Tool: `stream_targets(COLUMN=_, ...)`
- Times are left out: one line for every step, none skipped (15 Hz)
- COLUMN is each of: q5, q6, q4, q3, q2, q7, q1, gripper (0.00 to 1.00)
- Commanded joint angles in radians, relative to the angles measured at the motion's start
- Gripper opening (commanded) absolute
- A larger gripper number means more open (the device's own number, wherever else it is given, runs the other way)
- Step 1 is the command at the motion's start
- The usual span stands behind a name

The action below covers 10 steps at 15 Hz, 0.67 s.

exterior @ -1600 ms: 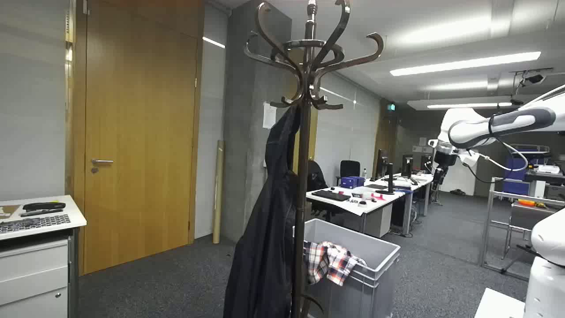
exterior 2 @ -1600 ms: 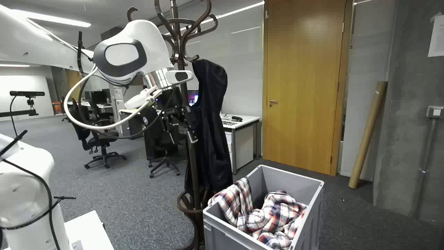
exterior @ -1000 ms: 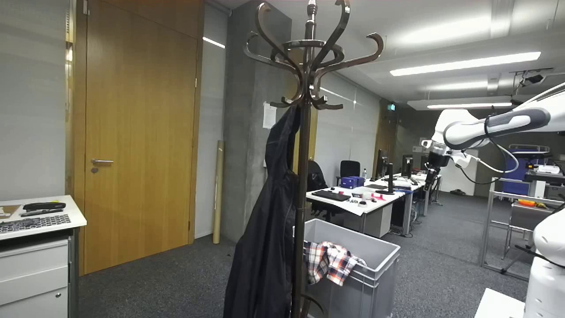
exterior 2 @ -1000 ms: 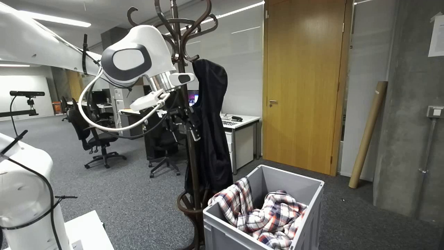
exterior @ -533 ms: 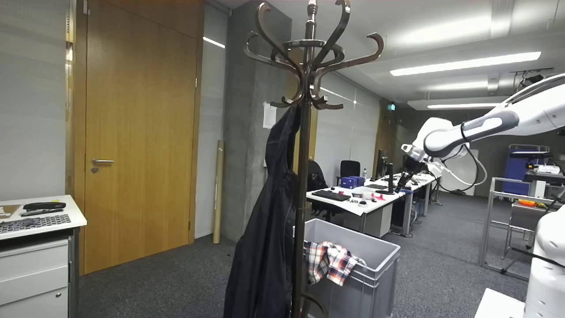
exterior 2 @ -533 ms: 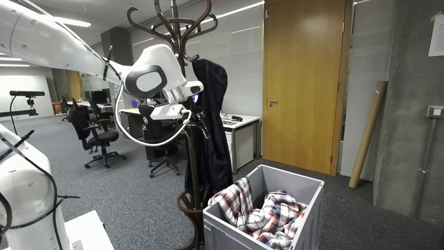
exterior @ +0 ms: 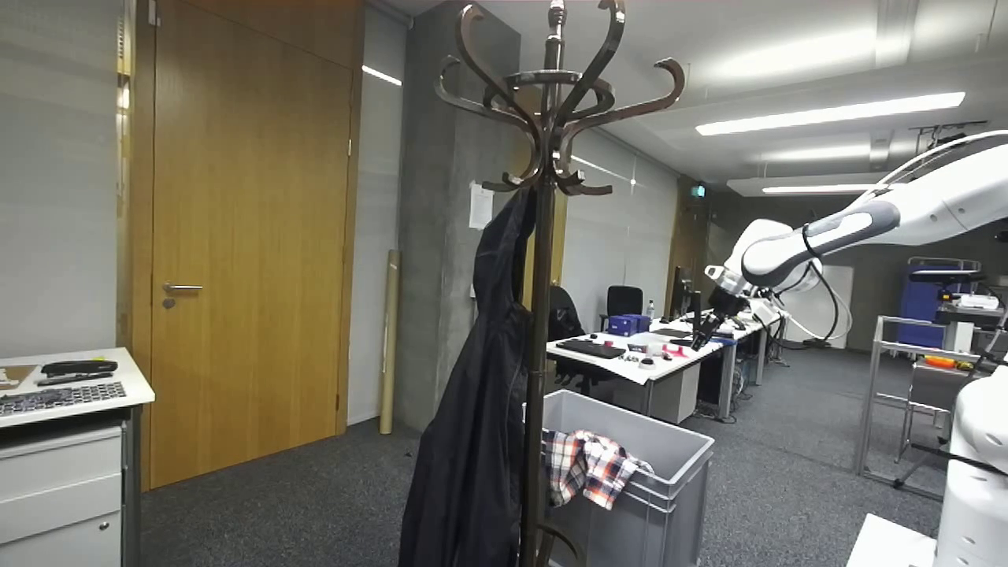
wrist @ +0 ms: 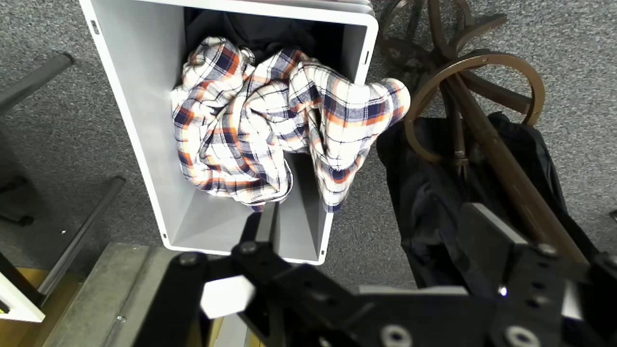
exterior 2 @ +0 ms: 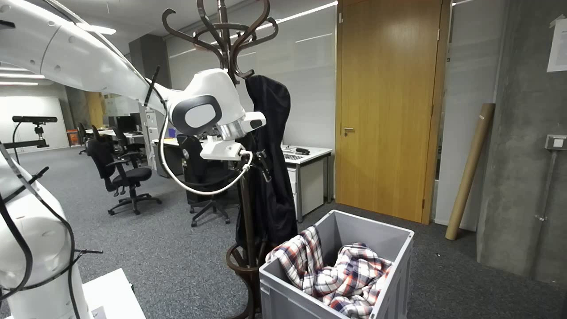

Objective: Put the hanging parts of the object in the basin

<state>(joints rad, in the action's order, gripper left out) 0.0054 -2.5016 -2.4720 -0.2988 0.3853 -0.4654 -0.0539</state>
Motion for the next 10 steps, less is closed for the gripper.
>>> stream_targets(q5=-0.020, q6=-0.014, q4=-0.022, q3=0.035, q2=0.020, q7=0.026, q1=0.059, gripper=1.00)
stream_targets(q5=-0.013, q6=-0.023, q4=-0.028, q3=0.040, q2=0.018, q7=0.036, q1=0.063, gripper=1.00)
stream_targets(q5=-0.002, q6=-0.046, q4=-0.031, q3=0.053, q2=0.005, q7=0.062, q1=0.064, gripper=1.00)
stream_targets(q5=0.010, q6=-0.056, q4=-0.032, q3=0.061, q2=-0.003, q7=0.076, q1=0.061, gripper=1.00)
stream_targets(q5=0.020, q6=-0.068, q4=-0.032, q3=0.068, q2=-0.013, q7=0.083, q1=0.052, gripper=1.00)
stream_targets(q5=0.025, q6=-0.084, q4=-0.032, q3=0.077, q2=-0.023, q7=0.093, q1=0.044, gripper=1.00)
stream_targets(q5=0.034, q6=-0.099, q4=-0.029, q3=0.085, q2=-0.036, q7=0.097, q1=0.034, gripper=1.00)
stream_targets(q5=0.044, q6=-0.109, q4=-0.024, q3=0.094, q2=-0.049, q7=0.101, q1=0.025, gripper=1.00)
stream_targets(q5=0.053, q6=-0.122, q4=-0.020, q3=0.102, q2=-0.062, q7=0.099, q1=0.018, gripper=1.00)
stream_targets(q5=0.068, q6=-0.134, q4=-0.015, q3=0.106, q2=-0.075, q7=0.092, q1=0.008, gripper=1.00)
